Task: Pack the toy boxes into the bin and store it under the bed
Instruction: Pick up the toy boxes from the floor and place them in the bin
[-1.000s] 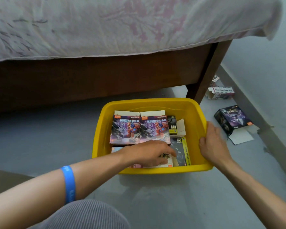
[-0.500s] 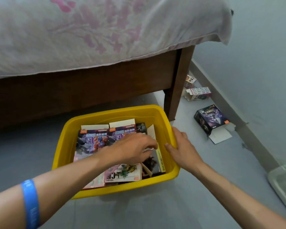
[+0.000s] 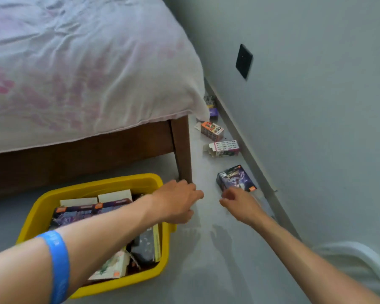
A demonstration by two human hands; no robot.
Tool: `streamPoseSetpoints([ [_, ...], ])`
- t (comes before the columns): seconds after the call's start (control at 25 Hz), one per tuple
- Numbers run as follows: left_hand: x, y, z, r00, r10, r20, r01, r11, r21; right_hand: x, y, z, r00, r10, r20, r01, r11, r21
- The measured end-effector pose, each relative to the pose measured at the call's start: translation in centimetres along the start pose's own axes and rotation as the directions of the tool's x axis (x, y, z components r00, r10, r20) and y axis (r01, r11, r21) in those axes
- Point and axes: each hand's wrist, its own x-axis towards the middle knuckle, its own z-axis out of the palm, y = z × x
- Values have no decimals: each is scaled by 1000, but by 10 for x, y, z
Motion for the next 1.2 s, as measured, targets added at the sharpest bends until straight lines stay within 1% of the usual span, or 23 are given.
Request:
streamPoseSetpoints([
  [0.08,21,6,7,995,-38,91,33,998,49,26,23,10,996,72,59,-77,994,83],
  [0.16,42,10,29,985,-69,156,61,997,53,56,45,34,995,95,43,-99,992,83],
  [0.24,54,10,54,985,-84,150,89,996,-25,81,64,60,993,71,-95,-57,988,142],
  [0.28,56,7,63,987,-91,130,103,990,-93,89,71,69,968,109,-226,-60,974,217],
  [0.32,56,3,71,990,-93,107,109,981,-158,95,75,74,917,203,-344,-97,949,301],
  [0.36,52,-1,79,991,-101,88,118,969,-216,99,75,76,867,312,-388,-148,906,397],
  [0.4,48,-4,83,991,-110,75,126,957,-262,101,74,75,844,396,-362,-178,843,507],
  [0.44,46,-7,83,992,-113,58,125,945,-303,105,73,73,854,425,-299,-162,765,624],
  [0.52,45,-14,80,995,-101,25,103,921,-377,116,62,65,904,389,-178,-115,621,775],
  [0.56,45,-16,78,995,-97,7,91,907,-411,119,53,61,921,368,-130,-118,579,807],
  [0.64,45,-22,74,993,-117,-30,88,871,-484,120,40,56,944,319,-82,-114,551,826],
  [0.68,46,-26,71,988,-147,-50,100,847,-522,117,36,52,948,301,-104,-90,565,820],
  [0.72,45,-29,69,982,-176,-67,112,833,-542,112,32,47,947,283,-153,-56,613,788],
  [0.8,40,-30,60,974,-199,-109,113,841,-529,88,25,26,941,201,-272,20,769,639],
  [0.84,37,-30,51,969,-204,-137,105,849,-518,73,19,9,941,153,-302,35,843,537],
  [0.92,27,-28,29,960,-214,-179,88,841,-533,40,0,-31,959,6,-283,72,962,262],
  [0.96,23,-28,17,958,-212,-194,75,835,-545,25,-14,-51,963,-105,-248,139,982,127],
  [1.0,16,-28,6,960,-208,-189,66,819,-570,9,-30,-68,962,-212,-174,219,975,26],
  [1.04,6,-28,-4,964,-199,-178,56,802,-594,-8,-48,-79,949,-306,-69,306,952,-18],
  [1.08,-6,-30,-12,967,-187,-174,42,788,-614,-24,-65,-87,916,-399,28,400,916,-24],
  [1.12,-21,-35,-18,971,-178,-162,31,760,-649,-38,-81,-90,862,-494,111,498,867,-2],
  [1.16,-38,-41,-23,974,-171,-146,16,701,-713,-49,-96,-88,790,-585,183,590,807,34],
  [1.2,-57,-47,-26,976,-170,-134,-3,607,-795,-58,-109,-82,723,-650,235,652,754,78],
])
